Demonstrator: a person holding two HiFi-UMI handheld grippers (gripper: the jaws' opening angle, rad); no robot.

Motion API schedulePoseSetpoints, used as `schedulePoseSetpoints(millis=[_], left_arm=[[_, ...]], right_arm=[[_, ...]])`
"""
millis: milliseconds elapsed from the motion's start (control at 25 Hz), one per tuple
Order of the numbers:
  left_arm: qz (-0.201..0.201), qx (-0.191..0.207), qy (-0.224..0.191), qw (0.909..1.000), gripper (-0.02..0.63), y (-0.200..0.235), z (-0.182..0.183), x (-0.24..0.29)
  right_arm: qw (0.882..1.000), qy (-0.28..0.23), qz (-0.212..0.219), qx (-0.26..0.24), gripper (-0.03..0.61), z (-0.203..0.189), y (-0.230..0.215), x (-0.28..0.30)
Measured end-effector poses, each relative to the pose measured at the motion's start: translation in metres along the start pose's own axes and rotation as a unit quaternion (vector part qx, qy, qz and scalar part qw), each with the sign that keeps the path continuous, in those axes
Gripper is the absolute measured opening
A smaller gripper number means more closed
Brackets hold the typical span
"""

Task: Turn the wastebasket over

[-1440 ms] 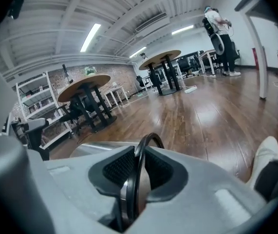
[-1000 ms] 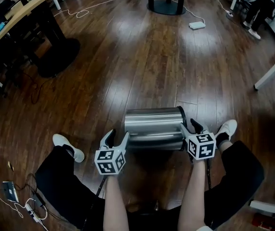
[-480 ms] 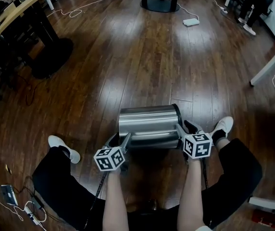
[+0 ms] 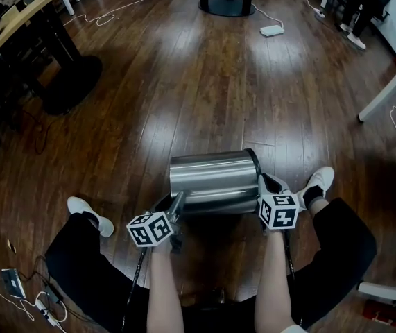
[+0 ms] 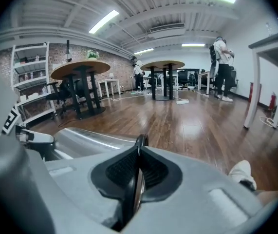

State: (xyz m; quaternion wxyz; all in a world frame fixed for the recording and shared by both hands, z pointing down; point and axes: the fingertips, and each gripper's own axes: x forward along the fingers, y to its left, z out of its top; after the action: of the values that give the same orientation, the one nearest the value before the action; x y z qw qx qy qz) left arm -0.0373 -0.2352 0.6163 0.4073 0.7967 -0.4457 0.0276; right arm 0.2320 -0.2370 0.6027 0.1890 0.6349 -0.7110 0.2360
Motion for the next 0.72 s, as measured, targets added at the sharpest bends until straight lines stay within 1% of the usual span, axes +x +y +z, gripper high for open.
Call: schedulePoseSetpoints(millis=[40, 120, 200, 280, 320, 360, 440, 520, 560, 600, 720], left_arm=[[-0.006, 0.009, -0.004, 0.9999, 0.153, -0.008, 0.007, -0.002], [-0.009, 0.047, -0.014, 0.9988, 0.131, -0.025, 0.029, -0.007], [-0.002, 0.101, -0.016, 0.9947, 0.115, -0.044, 0.052, -0.011], [0.003, 0.164, -0.006, 0.9865, 0.104, -0.065, 0.068, -0.014], [0.005, 0.199, 0.001, 0.9800, 0.100, -0.076, 0.073, -0.014], [0.006, 0.236, 0.010, 0.9718, 0.097, -0.087, 0.075, -0.015], [0.006, 0.309, 0.030, 0.9507, 0.090, -0.107, 0.074, -0.013], [0.002, 0.364, 0.049, 0.9300, 0.080, -0.124, 0.068, -0.008], [-0.001, 0.380, 0.056, 0.9231, 0.075, -0.132, 0.062, -0.005], [-0.004, 0.391, 0.060, 0.9185, 0.071, -0.139, 0.056, -0.002], [-0.009, 0.418, 0.064, 0.9062, 0.064, -0.160, 0.034, 0.006]], right_arm=[[1.000, -0.001, -0.004, 0.016, 0.000, -0.001, -0.003, -0.002], [0.998, -0.008, 0.002, 0.058, -0.002, -0.005, -0.008, -0.003], [0.996, -0.006, 0.010, 0.085, -0.002, -0.013, -0.009, -0.003], [0.995, 0.008, 0.010, 0.100, -0.002, -0.027, -0.006, 0.000], [0.993, 0.018, 0.013, 0.112, -0.002, -0.037, -0.003, 0.003], [0.990, 0.029, 0.021, 0.133, -0.003, -0.049, 0.001, 0.006], [0.980, 0.049, 0.042, 0.188, -0.011, -0.079, 0.010, 0.015], [0.969, 0.062, 0.047, 0.236, -0.011, -0.106, 0.013, 0.023], [0.965, 0.064, 0.042, 0.252, -0.011, -0.115, 0.012, 0.025], [0.963, 0.066, 0.036, 0.260, -0.011, -0.123, 0.009, 0.027], [0.962, 0.086, 0.019, 0.257, -0.012, -0.143, 0.000, 0.032]])
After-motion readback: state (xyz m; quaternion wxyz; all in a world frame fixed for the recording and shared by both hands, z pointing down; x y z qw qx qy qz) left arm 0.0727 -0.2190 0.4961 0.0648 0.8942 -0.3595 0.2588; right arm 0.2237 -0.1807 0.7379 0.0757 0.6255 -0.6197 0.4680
